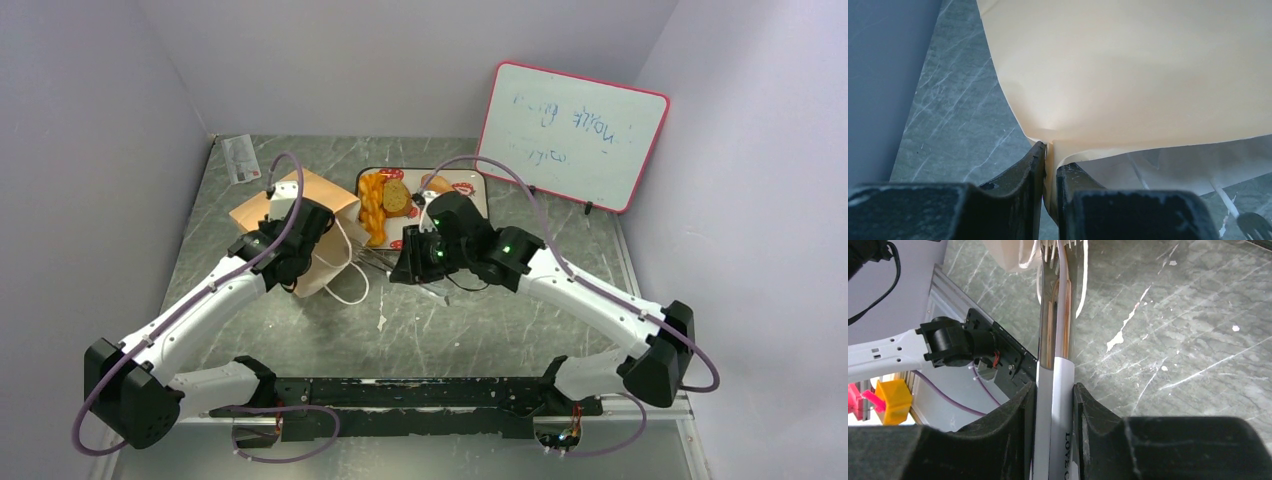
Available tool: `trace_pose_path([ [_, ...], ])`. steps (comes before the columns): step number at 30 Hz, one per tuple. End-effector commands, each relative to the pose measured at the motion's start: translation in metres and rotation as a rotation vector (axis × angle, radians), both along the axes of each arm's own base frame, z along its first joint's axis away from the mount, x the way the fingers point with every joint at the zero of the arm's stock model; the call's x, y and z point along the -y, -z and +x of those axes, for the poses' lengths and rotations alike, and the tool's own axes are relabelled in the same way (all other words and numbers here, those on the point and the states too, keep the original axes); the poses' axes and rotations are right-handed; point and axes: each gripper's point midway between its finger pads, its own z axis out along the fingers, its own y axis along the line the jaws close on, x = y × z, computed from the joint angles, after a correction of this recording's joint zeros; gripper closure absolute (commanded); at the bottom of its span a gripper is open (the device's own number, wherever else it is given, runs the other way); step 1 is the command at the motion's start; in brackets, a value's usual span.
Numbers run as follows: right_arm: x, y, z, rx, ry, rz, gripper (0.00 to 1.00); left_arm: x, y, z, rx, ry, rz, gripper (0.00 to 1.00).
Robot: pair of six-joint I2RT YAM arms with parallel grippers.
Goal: Take the fake bread out of the paper bag
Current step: Take out the fake bread from the paper bag.
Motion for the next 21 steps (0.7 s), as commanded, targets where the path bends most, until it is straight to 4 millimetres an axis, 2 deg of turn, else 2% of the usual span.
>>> trace_pose_path([
  [1,-0.020,-0.016,0.007,0.047,-0.048,0.065,0.82,0.005,-0.013,0.010,0.038,0.000,-0.025,0.93],
  [12,-0.068,0.007,0.037,0.031,-0.081,0.078,0.83,0.005,-0.015,0.009,0.042,0.006,-0.027,0.93],
  [21,-0.092,0.027,0.061,-0.157,-0.059,0.222,0.80,0.008,-0.015,0.011,0.052,0.010,-0.049,0.93],
])
